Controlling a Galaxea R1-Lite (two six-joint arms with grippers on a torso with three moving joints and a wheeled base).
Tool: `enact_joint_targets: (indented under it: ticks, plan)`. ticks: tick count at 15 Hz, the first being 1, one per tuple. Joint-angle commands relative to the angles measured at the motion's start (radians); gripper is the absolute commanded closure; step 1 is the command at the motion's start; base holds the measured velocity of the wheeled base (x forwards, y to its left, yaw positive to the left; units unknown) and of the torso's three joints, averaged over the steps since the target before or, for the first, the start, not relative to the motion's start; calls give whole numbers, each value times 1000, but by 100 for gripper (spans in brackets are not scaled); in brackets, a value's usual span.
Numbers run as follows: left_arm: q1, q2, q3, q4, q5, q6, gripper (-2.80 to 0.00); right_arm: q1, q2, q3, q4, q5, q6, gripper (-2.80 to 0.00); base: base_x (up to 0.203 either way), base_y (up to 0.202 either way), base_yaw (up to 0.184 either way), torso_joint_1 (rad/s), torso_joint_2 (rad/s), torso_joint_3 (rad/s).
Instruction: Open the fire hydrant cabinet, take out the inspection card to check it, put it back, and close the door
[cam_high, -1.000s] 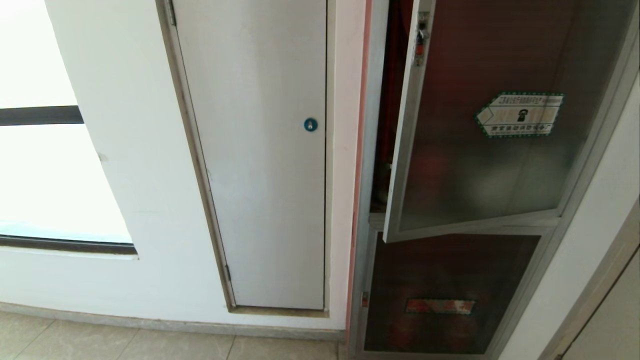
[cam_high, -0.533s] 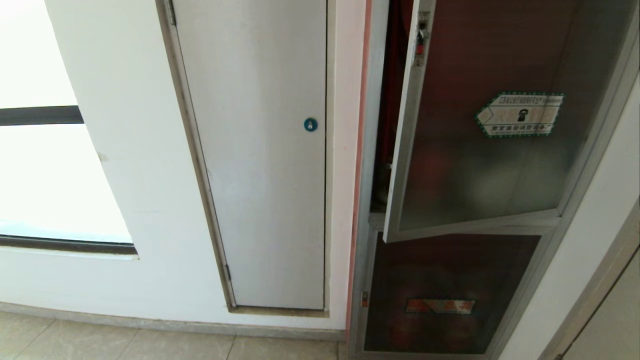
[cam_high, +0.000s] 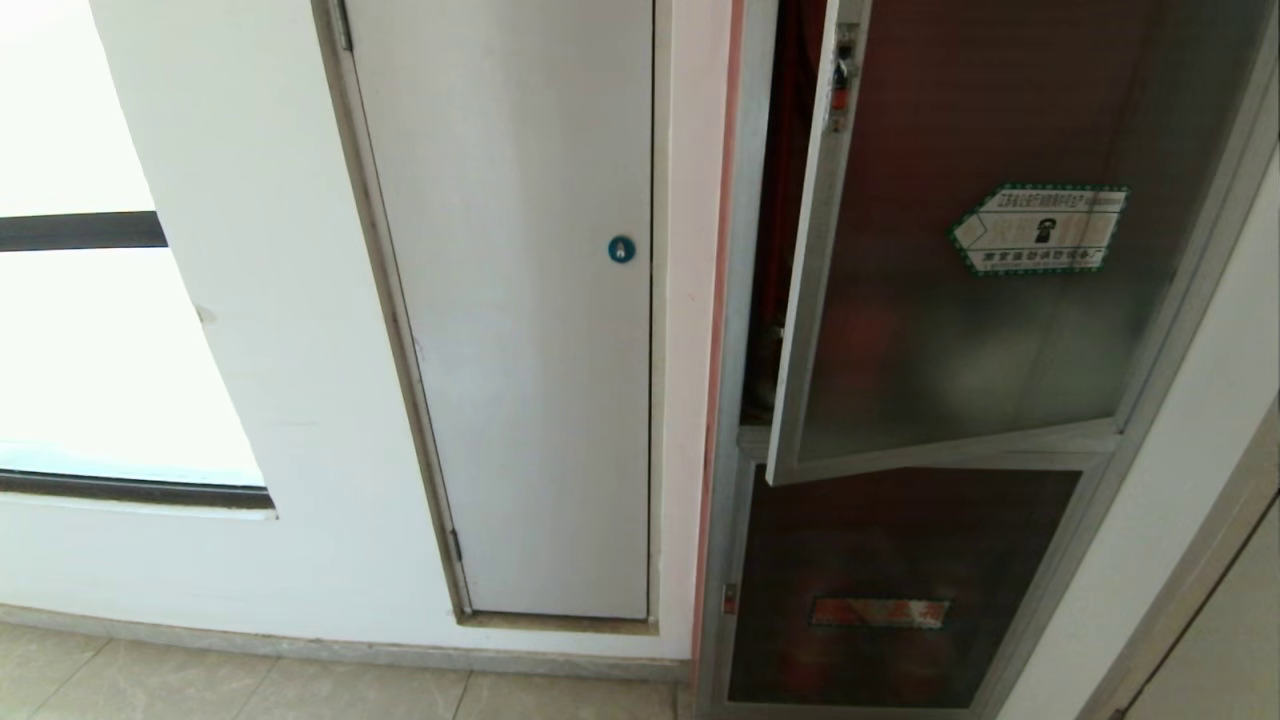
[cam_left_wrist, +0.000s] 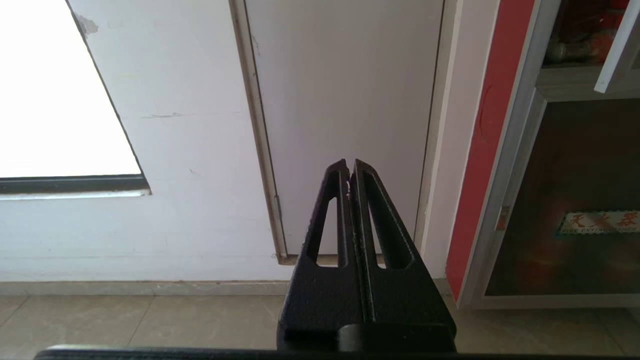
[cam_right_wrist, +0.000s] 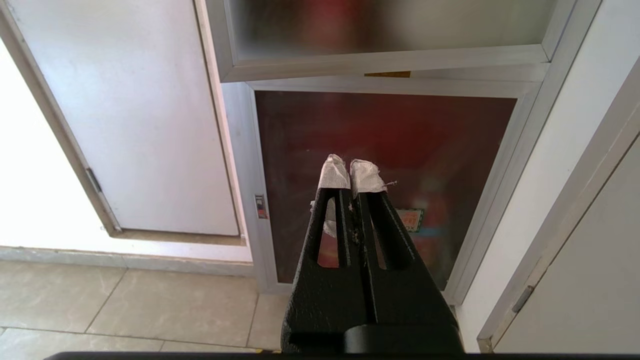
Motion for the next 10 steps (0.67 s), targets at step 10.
enact_joint_targets:
  ticks: [10]
  plan:
    - [0, 1, 28, -1, 0, 0, 0, 0, 0, 0, 0, 0, 0, 0, 0, 0, 0, 0, 0, 0]
